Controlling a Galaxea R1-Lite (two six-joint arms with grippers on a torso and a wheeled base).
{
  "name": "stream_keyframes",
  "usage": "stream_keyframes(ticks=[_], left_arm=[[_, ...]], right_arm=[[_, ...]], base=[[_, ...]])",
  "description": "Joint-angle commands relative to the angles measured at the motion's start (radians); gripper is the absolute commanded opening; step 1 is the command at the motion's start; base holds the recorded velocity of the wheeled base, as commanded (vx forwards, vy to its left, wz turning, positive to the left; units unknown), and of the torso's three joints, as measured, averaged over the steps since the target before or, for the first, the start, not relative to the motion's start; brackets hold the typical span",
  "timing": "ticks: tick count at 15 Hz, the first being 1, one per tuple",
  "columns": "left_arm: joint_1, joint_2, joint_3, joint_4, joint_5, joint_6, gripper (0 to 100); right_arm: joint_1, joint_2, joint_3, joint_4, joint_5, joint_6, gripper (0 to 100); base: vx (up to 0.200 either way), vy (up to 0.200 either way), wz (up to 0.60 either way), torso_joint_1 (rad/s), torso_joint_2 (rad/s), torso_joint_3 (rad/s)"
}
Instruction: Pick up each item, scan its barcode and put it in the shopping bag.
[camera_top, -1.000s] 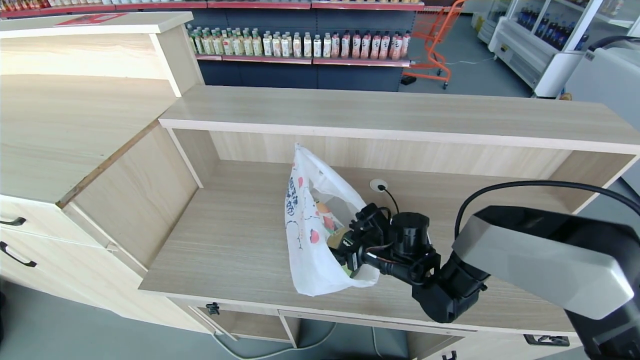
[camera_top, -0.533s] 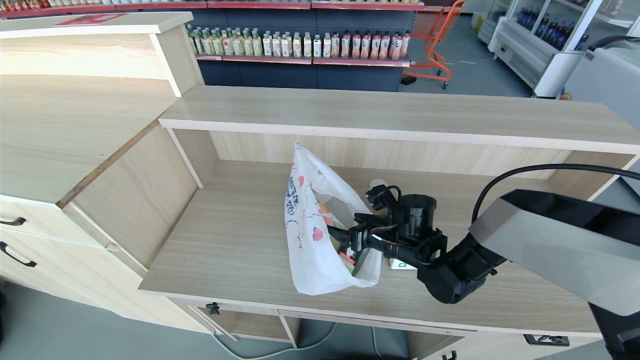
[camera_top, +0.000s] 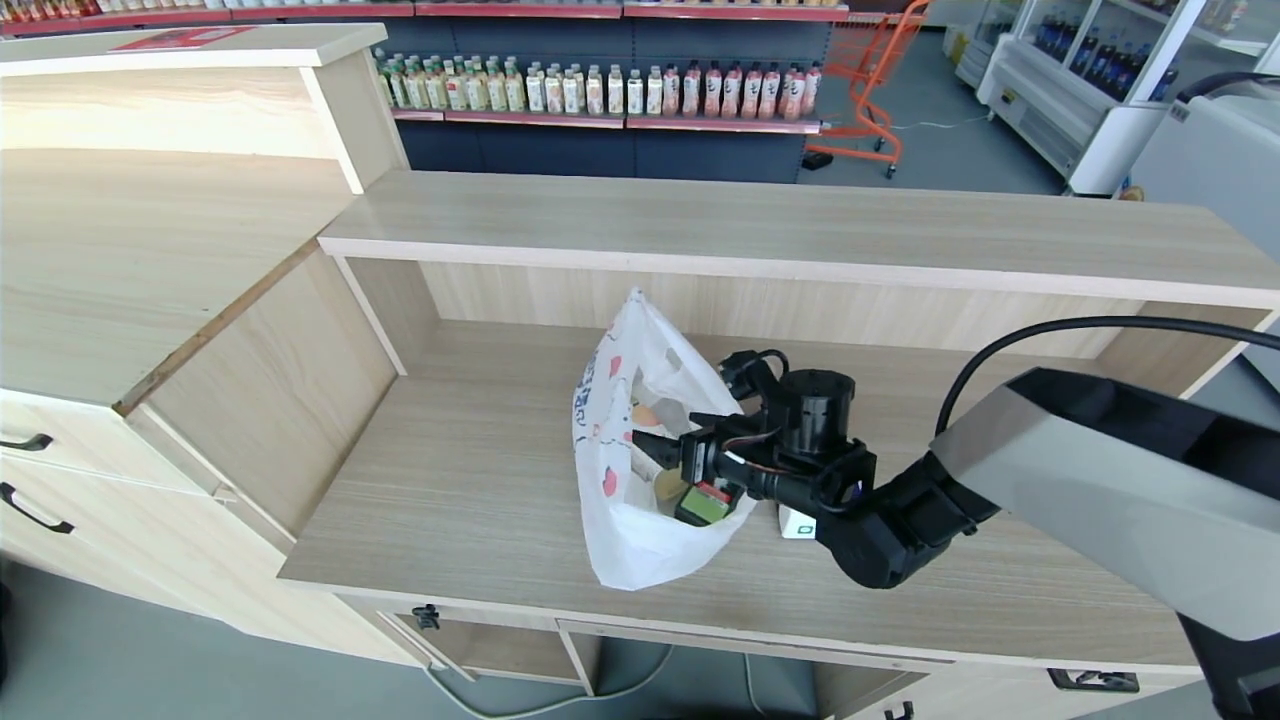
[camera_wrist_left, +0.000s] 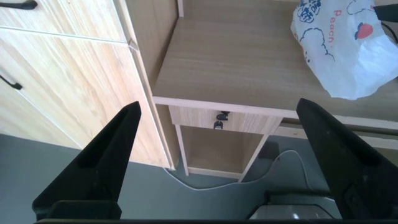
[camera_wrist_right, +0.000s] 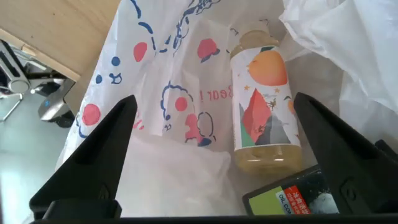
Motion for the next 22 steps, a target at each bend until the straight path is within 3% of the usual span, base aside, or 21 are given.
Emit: stream_keyframes(ticks=[1, 4, 6, 8, 11, 13, 15, 20, 22], left_arm=[[0.0, 0.0, 0.0, 0.0, 0.0, 0.0, 100], [0.0, 0.0, 0.0, 0.0, 0.0, 0.0, 100], [0.0, 0.0, 0.0, 0.0, 0.0, 0.0, 100], [0.0, 0.0, 0.0, 0.0, 0.0, 0.0, 100], [0.0, 0.0, 0.0, 0.0, 0.0, 0.0, 100], [0.0, 0.0, 0.0, 0.0, 0.0, 0.0, 100], [0.0, 0.0, 0.0, 0.0, 0.0, 0.0, 100], [0.0, 0.0, 0.0, 0.0, 0.0, 0.0, 100], [0.0, 0.0, 0.0, 0.0, 0.0, 0.0, 100]], right_arm=[[-0.037, -0.024, 0.008, -0.001, 0.001, 0.005, 100], [-0.1, -0.115, 0.051, 0.001, 0.002, 0.027, 100], [-0.163, -0.304, 0.165, 0.053, 0.002, 0.027, 100], [-0.24, -0.624, 0.397, 0.2, -0.038, -0.012, 100], [-0.257, -1.109, 0.775, 0.318, -0.263, -0.044, 100], [-0.263, -1.397, 0.975, 0.393, -0.328, -0.084, 100], [-0.347, -1.666, 1.124, 0.541, -0.361, -0.133, 100], [-0.522, -2.178, 1.167, 0.998, -0.308, -0.162, 100], [-0.525, -2.278, 1.167, 1.05, -0.291, -0.18, 100]], base=[[0.0, 0.0, 0.0, 0.0, 0.0, 0.0], [0.0, 0.0, 0.0, 0.0, 0.0, 0.0], [0.0, 0.0, 0.0, 0.0, 0.0, 0.0], [0.0, 0.0, 0.0, 0.0, 0.0, 0.0], [0.0, 0.0, 0.0, 0.0, 0.0, 0.0], [0.0, 0.0, 0.0, 0.0, 0.0, 0.0], [0.0, 0.0, 0.0, 0.0, 0.0, 0.0], [0.0, 0.0, 0.0, 0.0, 0.0, 0.0], [0.0, 0.0, 0.0, 0.0, 0.0, 0.0]])
